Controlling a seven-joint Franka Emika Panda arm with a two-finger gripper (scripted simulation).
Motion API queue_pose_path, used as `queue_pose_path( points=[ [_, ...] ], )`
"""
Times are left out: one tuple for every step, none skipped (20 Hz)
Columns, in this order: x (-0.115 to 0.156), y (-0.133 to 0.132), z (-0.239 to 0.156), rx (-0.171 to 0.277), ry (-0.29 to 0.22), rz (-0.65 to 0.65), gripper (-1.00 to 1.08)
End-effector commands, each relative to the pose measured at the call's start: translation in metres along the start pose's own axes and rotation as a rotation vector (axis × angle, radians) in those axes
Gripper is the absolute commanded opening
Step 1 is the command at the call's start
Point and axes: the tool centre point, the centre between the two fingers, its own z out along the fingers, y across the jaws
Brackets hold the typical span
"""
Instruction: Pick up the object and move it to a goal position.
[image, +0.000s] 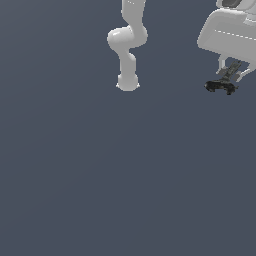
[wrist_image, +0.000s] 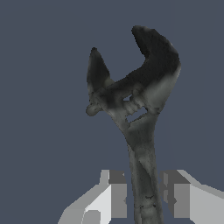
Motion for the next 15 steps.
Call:
queue_pose_path(
  points=[
    [-0.003, -0.005, -0.008, 0.0, 0.0, 0.0, -1.0],
    [-0.005, -0.007, -0.011, 0.0, 0.0, 0.0, -1.0],
    [-0.006, -0.008, -0.013, 0.0, 0.0, 0.0, -1.0],
    [-0.007, -0.009, -0.015, 0.0, 0.0, 0.0, -1.0],
    [-0.007, -0.011, -0.017, 0.0, 0.0, 0.0, -1.0],
    [-0.008, -0.012, -0.019, 0.0, 0.0, 0.0, -1.0],
    [-0.009, -0.012, -0.02, 0.0, 0.0, 0.0, -1.0],
    [-0.009, -0.013, -0.021, 0.0, 0.0, 0.0, -1.0],
    [-0.009, -0.014, -0.022, 0.0, 0.0, 0.0, -1.0],
    [-0.01, -0.015, -0.023, 0.0, 0.0, 0.0, -1.0],
    [-0.01, -0.015, -0.024, 0.0, 0.0, 0.0, -1.0],
    [-0.01, -0.015, -0.024, 0.0, 0.0, 0.0, -1.0],
    [-0.01, -0.016, -0.024, 0.0, 0.0, 0.0, -1.0],
    [-0.01, -0.016, -0.024, 0.0, 0.0, 0.0, -1.0],
    [-0.01, -0.016, -0.024, 0.0, 0.0, 0.0, -1.0]
  ],
)
